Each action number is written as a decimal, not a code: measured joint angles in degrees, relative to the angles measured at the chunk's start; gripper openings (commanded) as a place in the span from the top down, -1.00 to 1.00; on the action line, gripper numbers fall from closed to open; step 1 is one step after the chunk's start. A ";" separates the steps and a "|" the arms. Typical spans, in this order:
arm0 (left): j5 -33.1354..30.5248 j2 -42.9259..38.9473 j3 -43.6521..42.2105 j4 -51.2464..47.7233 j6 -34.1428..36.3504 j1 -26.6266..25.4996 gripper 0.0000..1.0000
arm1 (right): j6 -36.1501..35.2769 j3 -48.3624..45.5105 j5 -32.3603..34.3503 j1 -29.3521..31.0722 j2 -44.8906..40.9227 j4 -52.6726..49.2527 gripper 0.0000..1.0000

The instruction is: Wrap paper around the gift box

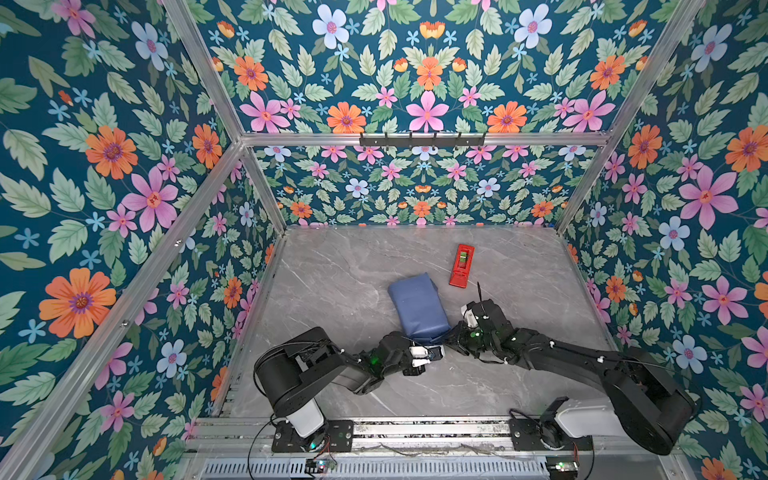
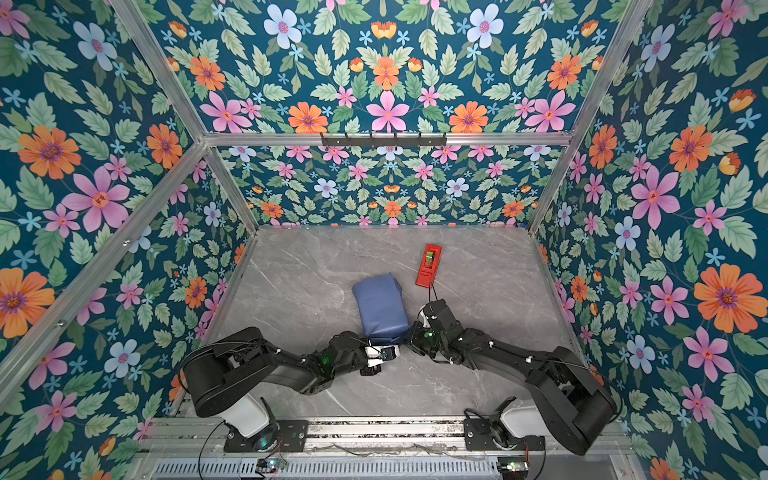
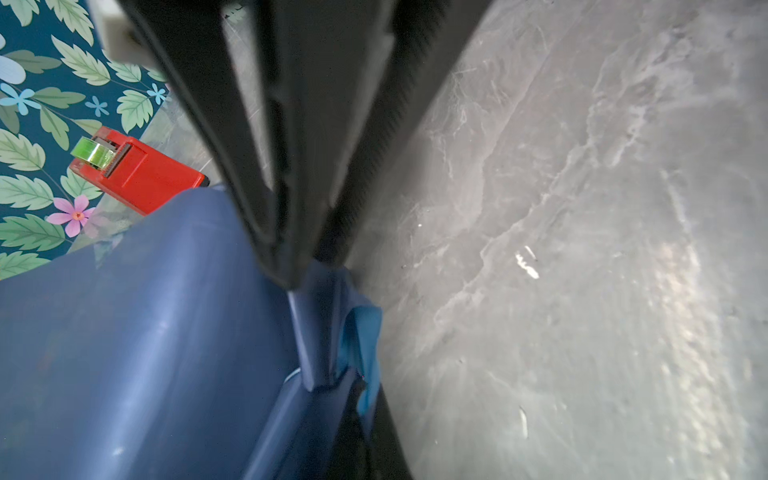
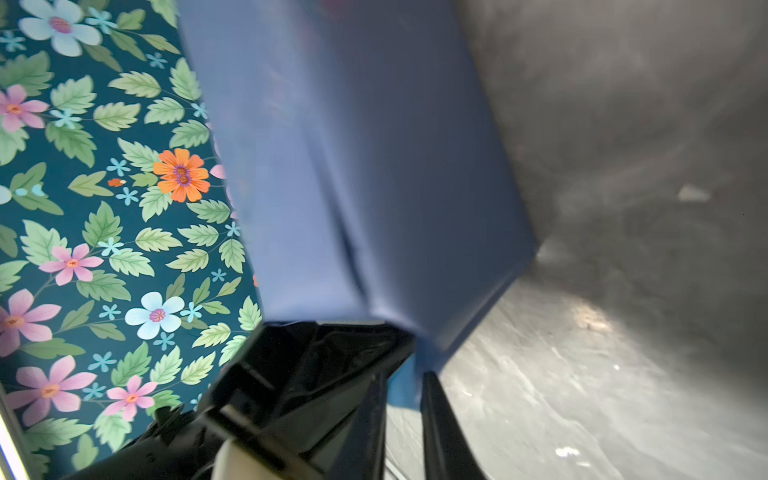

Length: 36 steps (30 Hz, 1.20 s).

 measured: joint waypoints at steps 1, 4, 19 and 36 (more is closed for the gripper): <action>0.04 -0.07 -0.09 0.13 -0.02 0.00 1.00 | -1.01 0.83 0.57 0.00 -0.98 -1.53 0.45; 0.20 -0.15 -0.42 0.61 -0.04 0.00 1.00 | -4.94 4.07 2.62 0.00 -3.48 -6.58 0.34; 1.77 -0.46 -1.84 4.85 -4.63 0.04 1.00 | -20.22 17.31 2.32 -0.04 10.45 -12.15 0.52; 0.22 -1.25 -1.40 5.75 -11.93 0.11 1.00 | -21.29 11.58 2.99 -0.07 8.61 -6.75 0.59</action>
